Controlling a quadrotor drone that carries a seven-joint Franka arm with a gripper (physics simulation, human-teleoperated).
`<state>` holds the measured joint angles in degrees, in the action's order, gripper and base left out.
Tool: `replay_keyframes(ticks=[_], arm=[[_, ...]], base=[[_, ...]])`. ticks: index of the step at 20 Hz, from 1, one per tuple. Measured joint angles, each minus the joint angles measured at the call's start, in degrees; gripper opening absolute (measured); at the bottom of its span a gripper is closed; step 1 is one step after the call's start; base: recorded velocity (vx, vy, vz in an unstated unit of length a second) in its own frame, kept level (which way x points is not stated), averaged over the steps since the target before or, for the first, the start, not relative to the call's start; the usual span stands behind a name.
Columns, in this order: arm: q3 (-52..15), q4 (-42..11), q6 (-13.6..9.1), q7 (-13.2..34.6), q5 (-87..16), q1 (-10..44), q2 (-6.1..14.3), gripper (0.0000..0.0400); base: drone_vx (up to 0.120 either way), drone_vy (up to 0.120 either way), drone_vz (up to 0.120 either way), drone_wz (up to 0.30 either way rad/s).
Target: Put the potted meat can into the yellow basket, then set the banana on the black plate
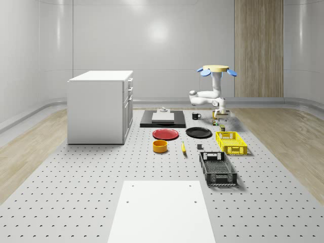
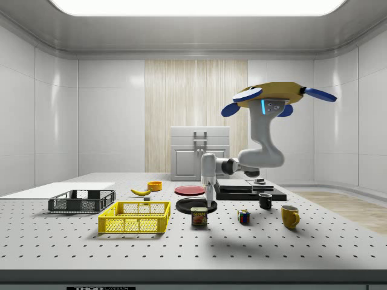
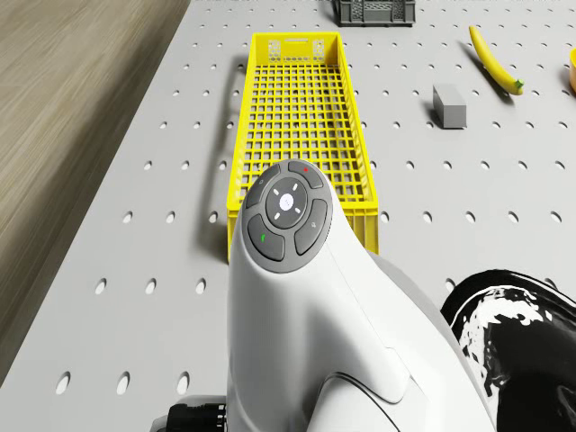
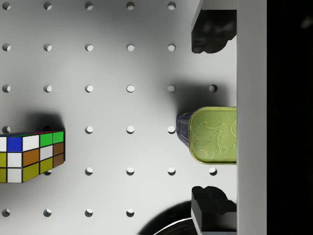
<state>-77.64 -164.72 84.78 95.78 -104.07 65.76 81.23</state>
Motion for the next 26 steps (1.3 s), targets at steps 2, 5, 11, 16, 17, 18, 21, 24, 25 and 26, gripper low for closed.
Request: replay_keyframes(ticks=[2, 5, 11, 16, 17, 18, 21, 24, 25, 26], arm=[[-0.1, 0.0, 0.3, 0.1, 0.1, 0.1, 0.3, 0.0400], [-0.1, 0.0, 0.6, 0.1, 0.3, 0.2, 0.7, 0.0400], [-0.3, 0.1, 1.4, 0.3, 0.6, 0.3, 1.5, 0.0400], [-0.4, 0.1, 1.9, 0.4, 0.9, 0.5, 2.1, 0.0400], [-0.2, 0.1, 2.1, 0.4, 0.8, 0.5, 2.2, 0.0400], [0.1, 0.2, 2.4, 0.4, 0.5, 0.5, 2.4, 0.0400], [1.5, 0.4, 3.2, 0.4, -0.7, 0.7, 2.8, 0.0400], [3.0, 0.7, 4.1, 0.4, -2.1, 0.8, 3.2, 0.0400], [3.4, 0.8, 4.3, 0.4, -2.5, 0.9, 3.3, 0.0400], [4.0, 1.0, 4.6, 0.3, -2.9, 0.9, 3.4, 0.0400]], base=[[0.120, -0.020, 0.000, 0.000], [0.107, -0.040, 0.000, 0.000], [0.040, 0.000, -0.073, 0.000], [0.024, -0.024, 0.000, 0.000], [0.000, 0.000, 0.000, 0.000], [0.000, 0.000, 0.000, 0.000], [0.000, 0.000, 0.000, 0.000], [0.000, 0.000, 0.000, 0.000], [0.000, 0.000, 0.000, 0.000], [0.000, 0.000, 0.000, 0.000]])
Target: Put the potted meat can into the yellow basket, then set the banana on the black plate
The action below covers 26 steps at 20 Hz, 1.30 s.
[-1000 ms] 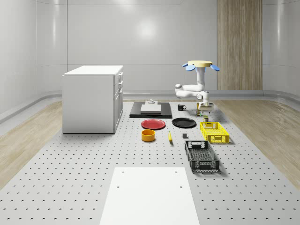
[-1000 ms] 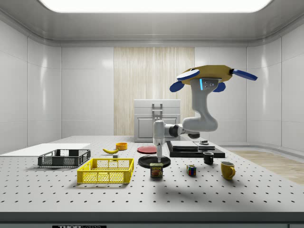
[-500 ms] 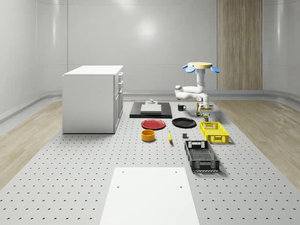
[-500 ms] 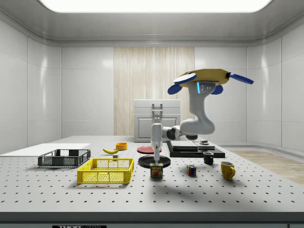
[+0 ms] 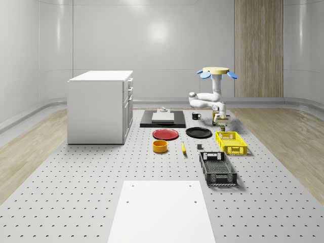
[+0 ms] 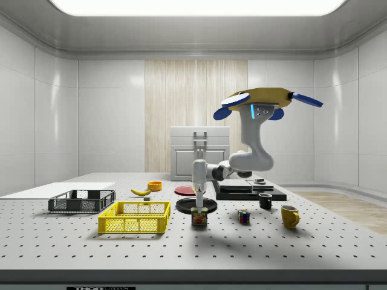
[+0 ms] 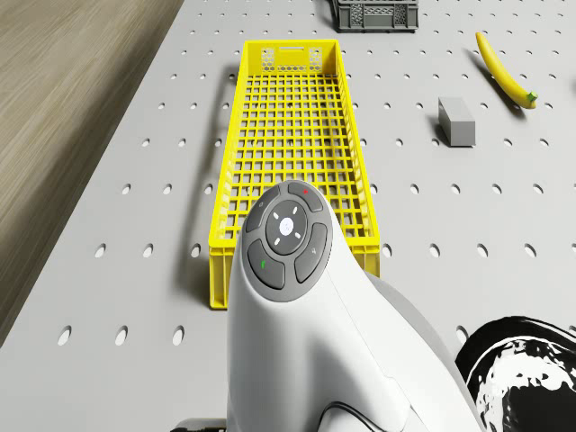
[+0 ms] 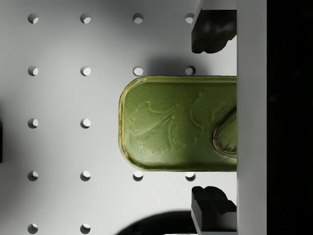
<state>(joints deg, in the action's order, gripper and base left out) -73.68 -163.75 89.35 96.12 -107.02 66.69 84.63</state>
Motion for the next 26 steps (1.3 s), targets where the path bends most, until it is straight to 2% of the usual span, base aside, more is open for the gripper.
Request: replay_keyframes(ticks=[5, 9, 15, 19, 26], arm=[[2.3, 0.6, 1.2, 0.0, -2.1, 0.3, 0.4, 0.0400], [3.0, 0.8, 1.6, 0.0, -2.7, 0.5, 0.5, 0.0310], [3.3, 0.9, 1.7, -0.3, -3.2, 0.5, 0.6, 0.0291], [1.5, 0.4, 0.9, -0.1, -1.5, 0.3, 0.6, 0.0291], [-3.3, -0.6, -0.8, 0.1, 3.0, 0.0, 0.5, 0.0291]], base=[[0.000, 0.000, 0.000, 0.000], [0.000, 0.000, 0.000, 0.000], [0.000, 0.000, 0.000, 0.000], [0.000, 0.000, 0.000, 0.000], [0.006, 0.000, 0.120, 0.000]])
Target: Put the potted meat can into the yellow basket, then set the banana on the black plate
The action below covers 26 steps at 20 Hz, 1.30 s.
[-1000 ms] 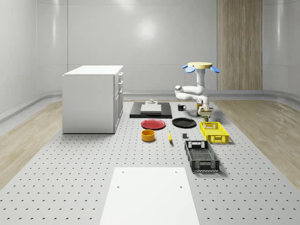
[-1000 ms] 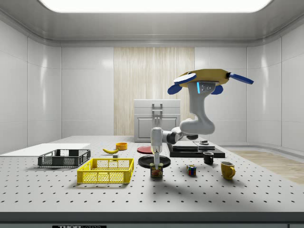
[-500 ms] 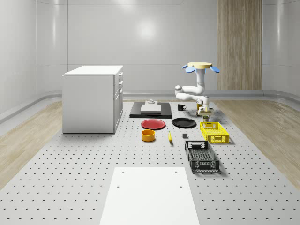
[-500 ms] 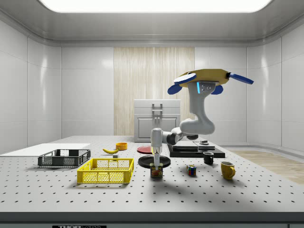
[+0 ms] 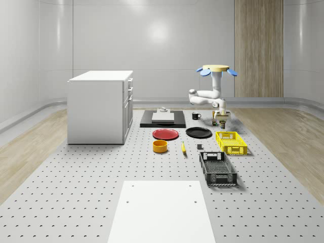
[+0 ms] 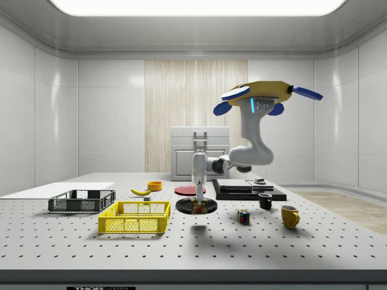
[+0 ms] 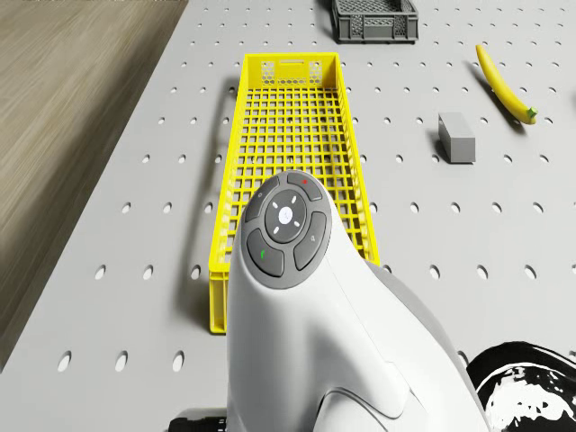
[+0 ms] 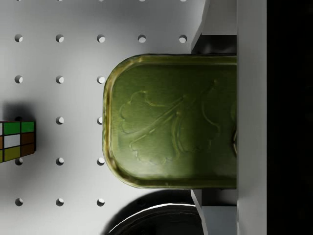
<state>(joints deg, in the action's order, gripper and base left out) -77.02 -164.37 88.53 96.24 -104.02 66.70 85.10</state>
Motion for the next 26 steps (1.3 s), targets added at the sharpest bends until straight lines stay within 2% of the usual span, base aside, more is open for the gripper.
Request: replay_keyframes(ticks=[6, 26], arm=[[-1.6, -0.2, -0.2, 0.0, 1.6, 0.0, 0.2, 0.0291], [-2.4, -0.3, 0.7, 0.2, 2.6, 0.3, 1.4, 0.0290]], base=[[0.120, 0.000, 0.107, 0.000], [0.120, 0.000, 0.000, 0.000]])
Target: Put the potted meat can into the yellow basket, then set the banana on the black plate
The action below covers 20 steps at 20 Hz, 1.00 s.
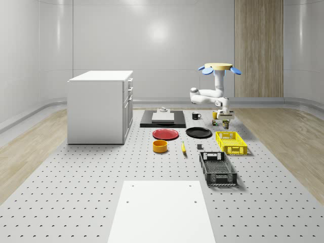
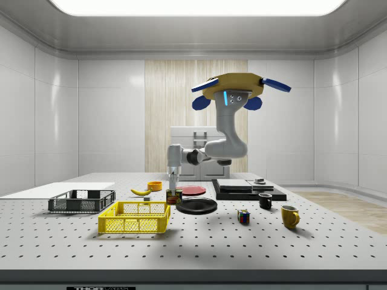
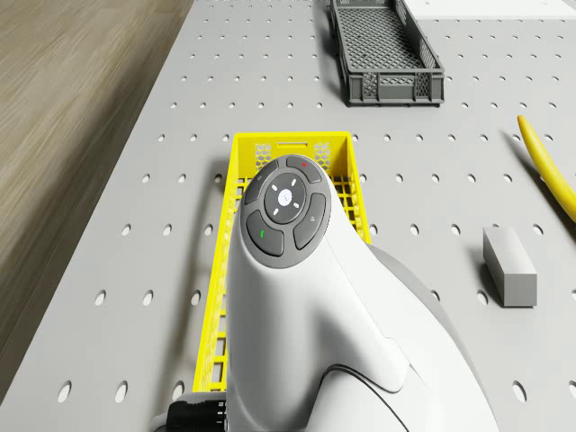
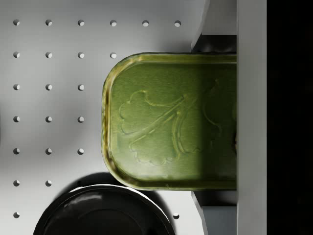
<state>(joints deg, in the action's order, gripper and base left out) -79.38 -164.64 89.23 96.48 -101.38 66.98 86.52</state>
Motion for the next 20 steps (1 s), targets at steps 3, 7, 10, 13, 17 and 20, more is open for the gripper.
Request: replay_keyframes(ticks=[3, 7, 10, 13, 17, 20], arm=[[0.0, 0.0, 0.1, 0.0, 0.1, 0.0, 0.2, 0.0290], [-0.1, 0.0, 0.3, 0.1, 0.1, 0.1, 0.4, 0.0290], [-0.1, 0.0, 0.5, 0.1, 0.2, 0.1, 0.5, 0.0290], [-0.1, 0.0, 0.6, 0.1, 0.3, 0.1, 0.6, 0.0290], [-0.1, 0.0, 0.8, 0.1, 0.3, 0.2, 0.8, 0.0290], [-0.1, 0.0, 0.9, 0.1, 0.4, 0.2, 0.9, 0.0290]], base=[[0.120, 0.000, 0.000, 0.000], [0.120, 0.000, 0.000, 0.000], [0.120, 0.000, -0.080, 0.000], [0.120, 0.000, 0.000, 0.000], [0.120, 0.000, 0.000, 0.000], [0.120, 0.000, 0.000, 0.000]])
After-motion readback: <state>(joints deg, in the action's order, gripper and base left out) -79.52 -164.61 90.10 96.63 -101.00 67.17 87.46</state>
